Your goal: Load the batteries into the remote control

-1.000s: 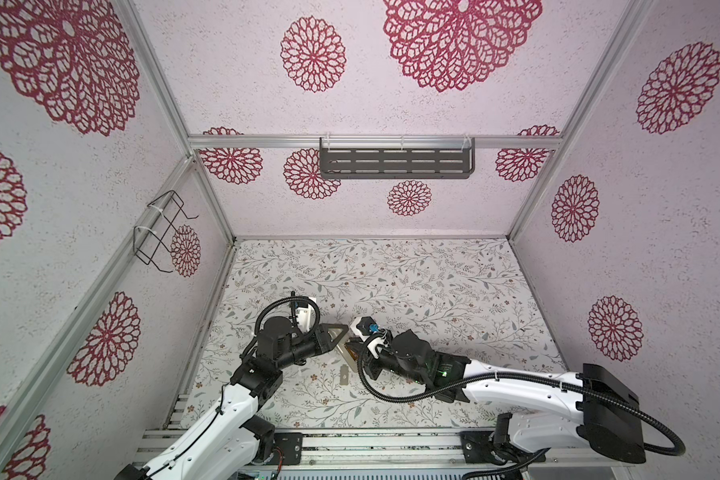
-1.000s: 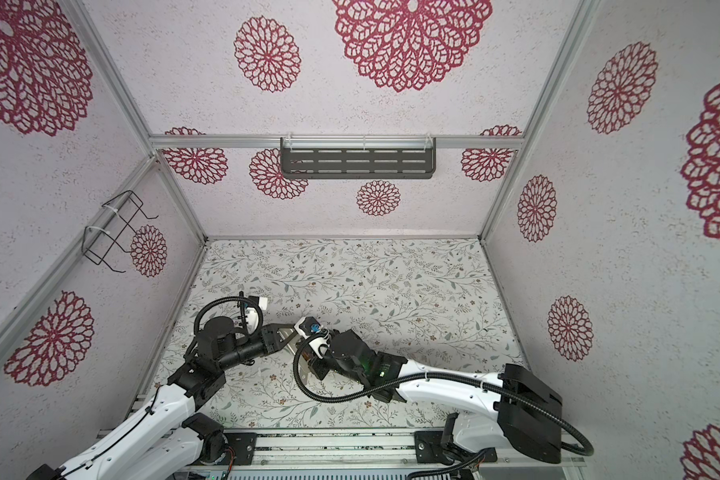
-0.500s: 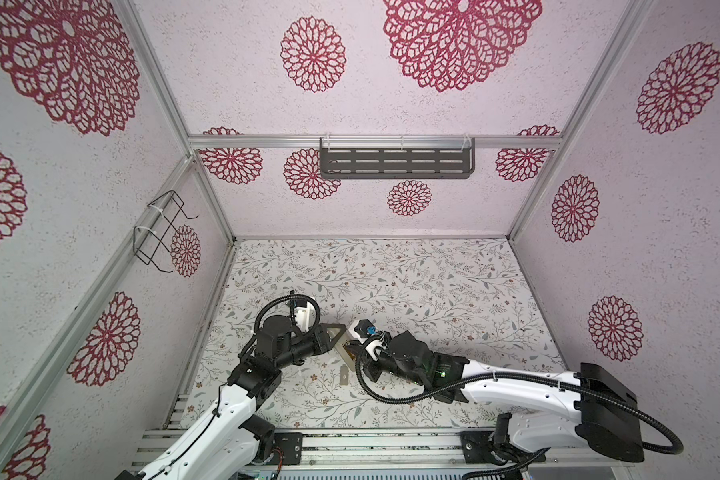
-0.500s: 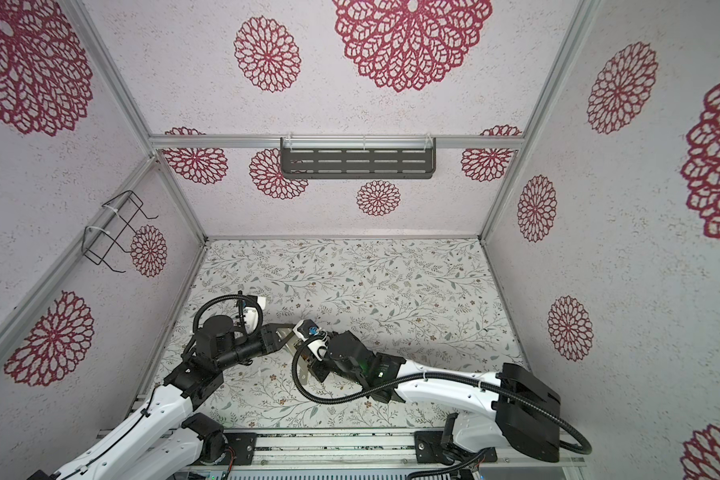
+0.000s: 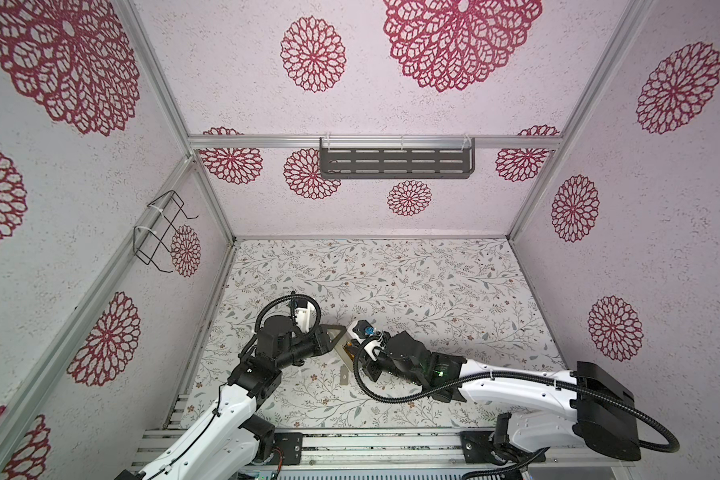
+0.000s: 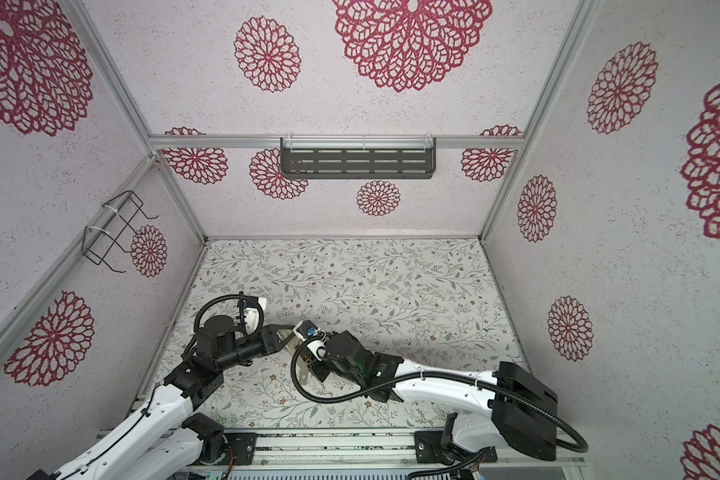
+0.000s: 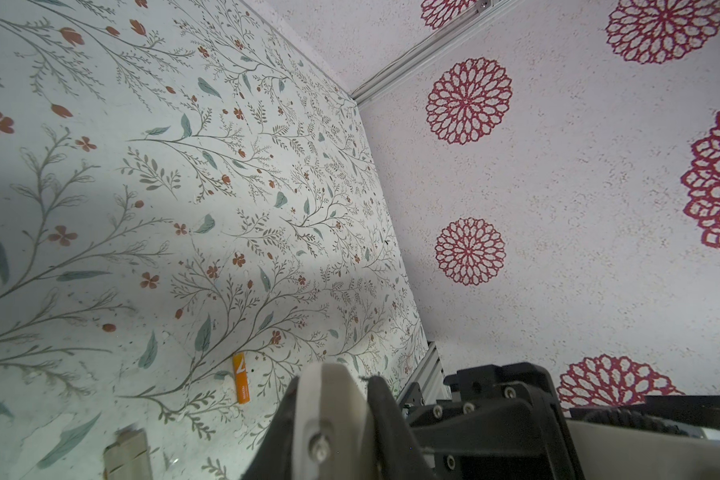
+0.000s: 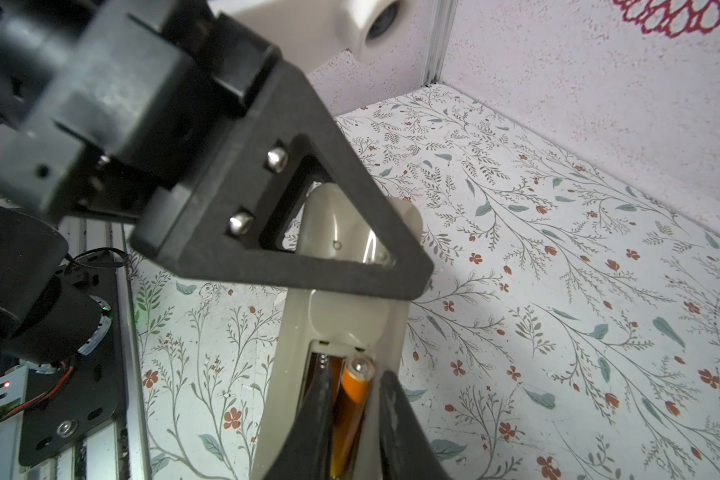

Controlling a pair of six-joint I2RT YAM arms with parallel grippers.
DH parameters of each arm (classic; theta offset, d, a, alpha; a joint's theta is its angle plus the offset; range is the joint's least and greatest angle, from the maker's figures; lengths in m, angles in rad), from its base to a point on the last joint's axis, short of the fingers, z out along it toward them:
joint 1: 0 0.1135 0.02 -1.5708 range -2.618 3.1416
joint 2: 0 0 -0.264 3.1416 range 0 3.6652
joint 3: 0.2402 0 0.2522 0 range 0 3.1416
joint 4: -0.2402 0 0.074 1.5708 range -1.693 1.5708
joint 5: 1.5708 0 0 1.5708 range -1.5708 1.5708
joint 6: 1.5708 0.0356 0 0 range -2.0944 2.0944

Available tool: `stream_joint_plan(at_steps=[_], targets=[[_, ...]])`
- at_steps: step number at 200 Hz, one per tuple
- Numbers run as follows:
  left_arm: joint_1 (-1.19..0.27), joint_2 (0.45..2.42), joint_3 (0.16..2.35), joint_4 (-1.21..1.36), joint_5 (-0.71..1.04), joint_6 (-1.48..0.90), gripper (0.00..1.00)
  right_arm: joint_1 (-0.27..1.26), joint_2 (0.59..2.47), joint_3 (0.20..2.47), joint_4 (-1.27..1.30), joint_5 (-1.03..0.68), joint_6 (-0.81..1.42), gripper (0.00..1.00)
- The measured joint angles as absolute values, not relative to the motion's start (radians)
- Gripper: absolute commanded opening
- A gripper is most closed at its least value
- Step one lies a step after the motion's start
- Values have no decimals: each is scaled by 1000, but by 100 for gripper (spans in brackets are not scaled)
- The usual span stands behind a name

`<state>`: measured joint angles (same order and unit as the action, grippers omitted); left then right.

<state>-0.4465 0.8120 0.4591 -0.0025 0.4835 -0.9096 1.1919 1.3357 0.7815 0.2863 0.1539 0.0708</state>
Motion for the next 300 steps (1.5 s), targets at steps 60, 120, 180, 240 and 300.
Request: stream_joint_plan(at_steps=[60, 120, 180, 240, 300], targets=[[-447, 817, 459, 17, 498, -913, 0, 1191, 1335, 781, 286, 154, 70, 31], [-447, 825, 459, 25, 515, -916, 0, 1189, 1315, 781, 271, 157, 68, 43], [-447, 861, 459, 24, 532, -904, 0, 1190, 1298, 781, 242, 163, 60, 58], [-454, 884, 498, -10, 590, -862, 0, 1194, 1219, 861, 53, 201, 0, 59], [-545, 942, 550, -46, 628, -828, 0, 1213, 1128, 1011, -216, 177, -149, 55]])
